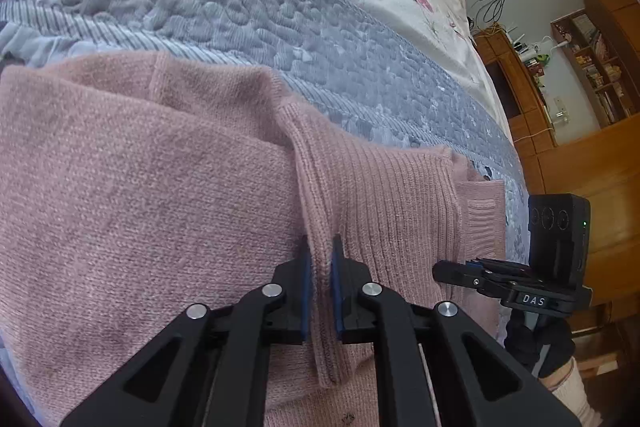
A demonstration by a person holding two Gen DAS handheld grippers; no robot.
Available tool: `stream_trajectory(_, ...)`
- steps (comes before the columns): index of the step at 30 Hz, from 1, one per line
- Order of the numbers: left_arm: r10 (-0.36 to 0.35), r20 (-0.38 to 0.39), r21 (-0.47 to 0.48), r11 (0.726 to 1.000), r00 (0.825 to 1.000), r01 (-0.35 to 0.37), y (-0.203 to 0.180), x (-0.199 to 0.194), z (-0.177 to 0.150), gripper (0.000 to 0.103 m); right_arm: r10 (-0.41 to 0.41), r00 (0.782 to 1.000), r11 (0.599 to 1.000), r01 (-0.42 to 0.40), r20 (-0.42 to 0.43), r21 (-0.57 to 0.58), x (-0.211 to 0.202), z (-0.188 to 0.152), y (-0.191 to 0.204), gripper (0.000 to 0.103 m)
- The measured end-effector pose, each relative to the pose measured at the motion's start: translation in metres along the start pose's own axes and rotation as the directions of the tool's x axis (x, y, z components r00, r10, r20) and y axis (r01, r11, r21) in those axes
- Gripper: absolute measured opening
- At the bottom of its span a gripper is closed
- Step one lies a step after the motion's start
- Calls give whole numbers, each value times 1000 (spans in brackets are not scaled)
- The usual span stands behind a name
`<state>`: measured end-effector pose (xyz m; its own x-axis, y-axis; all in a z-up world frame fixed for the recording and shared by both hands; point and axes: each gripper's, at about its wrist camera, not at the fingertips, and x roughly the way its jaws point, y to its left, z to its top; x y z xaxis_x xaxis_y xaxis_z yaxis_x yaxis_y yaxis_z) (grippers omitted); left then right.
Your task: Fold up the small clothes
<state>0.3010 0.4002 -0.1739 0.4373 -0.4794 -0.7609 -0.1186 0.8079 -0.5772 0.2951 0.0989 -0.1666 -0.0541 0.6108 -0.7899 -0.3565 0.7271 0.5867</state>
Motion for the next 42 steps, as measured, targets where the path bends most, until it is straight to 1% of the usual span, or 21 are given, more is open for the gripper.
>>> stream_trajectory(2, 4, 18, -5, 1000, 1000, -4, 0, -1, -2, 10, 8, 1000, 1000, -8, 2, 22, 2, -1, -5, 10)
stream_trajectory(4, 50, 36, 29, 998, 998, -51, -8, -6, -4, 11, 9, 1000, 1000, -9, 4, 24, -1, -2, -5, 11)
stream_trajectory(5, 85, 48, 49, 995, 995, -88, -14, -10, -7, 12, -6, 1000, 1000, 6, 13, 10, -5, -3, -2, 15)
stream_trajectory(6, 126, 61, 69, 989, 990, -131, -21, -18, -11, 15, -27, 999, 1000, 27, 25, -8, -12, -6, 4, 18)
stream_trajectory(7, 162, 81, 92, 981, 983, -170, -28, -27, -18, 22, -48, 998, 998, 50, 42, -28, -21, -10, 9, 26)
stream_trajectory(8, 178, 107, 115, 975, 978, -190, -34, -39, -26, 26, -58, 996, 997, 61, 65, -45, -31, -17, 15, 32)
stream_trajectory(9, 186, 136, 133, 970, 973, -204, -40, -52, -37, 34, -58, 994, 996, 64, 93, -60, -44, -27, 21, 33)
stream_trajectory(10, 202, 158, 148, 963, 967, -225, -45, -66, -49, 39, -56, 992, 996, 64, 113, -68, -58, -39, 26, 33)
stream_trajectory(12, 237, 191, 172, 947, 953, -270, -52, -94, -78, 42, -73, 986, 993, 85, 150, -77, -83, -67, 35, 35)
stream_trajectory(13, 253, 203, 177, 940, 946, -290, -54, -107, -93, 45, -83, 982, 992, 98, 168, -81, -94, -84, 40, 38)
stream_trajectory(15, 294, 221, 167, 928, 930, -333, -53, -135, -126, 49, -99, 976, 990, 116, 193, -77, -117, -122, 48, 42)
stream_trajectory(17, 336, 221, 147, 917, 916, -372, -48, -159, -160, 50, -138, 968, 986, 154, 212, -61, -135, -160, 55, 48)
stream_trajectory(21, 423, 194, 105, 888, 885, -448, -33, -199, -225, 53, -251, 945, 963, 265, 209, -41, -159, -235, 59, 52)
stream_trajectory(25, 439, 163, 39, 892, 884, -450, -11, -225, -280, 53, -261, 948, 965, 262, 182, 18, -169, -298, 52, 54)
stream_trajectory(28, 435, 148, 16, 897, 888, -442, 1, -235, -307, 53, -306, 938, 952, 301, 165, 57, -172, -337, 45, 54)
stream_trajectory(29, 433, 147, 14, 898, 889, -440, 3, -237, -315, 53, -307, 939, 952, 299, 158, 73, -172, -348, 42, 54)
stream_trajectory(31, 420, 132, 12, 905, 898, -425, 7, -237, -326, 54, -326, 934, 944, 314, 143, 101, -170, -363, 38, 54)
stream_trajectory(34, 394, 102, 20, 917, 913, -398, 8, -232, -340, 55, -324, 939, 942, 309, 118, 129, -167, -381, 33, 54)
stream_trajectory(36, 399, 90, 34, 914, 912, -404, 8, -229, -349, 56, -314, 943, 945, 300, 109, 128, -163, -387, 32, 54)
stream_trajectory(38, 395, 73, 35, 917, 916, -398, 10, -226, -357, 58, -327, 940, 940, 313, 95, 134, -158, -392, 27, 54)
stream_trajectory(42, 400, 36, 27, 916, 916, -401, 13, -219, -369, 58, -297, 953, 944, 285, 52, 166, -141, -398, 11, 54)
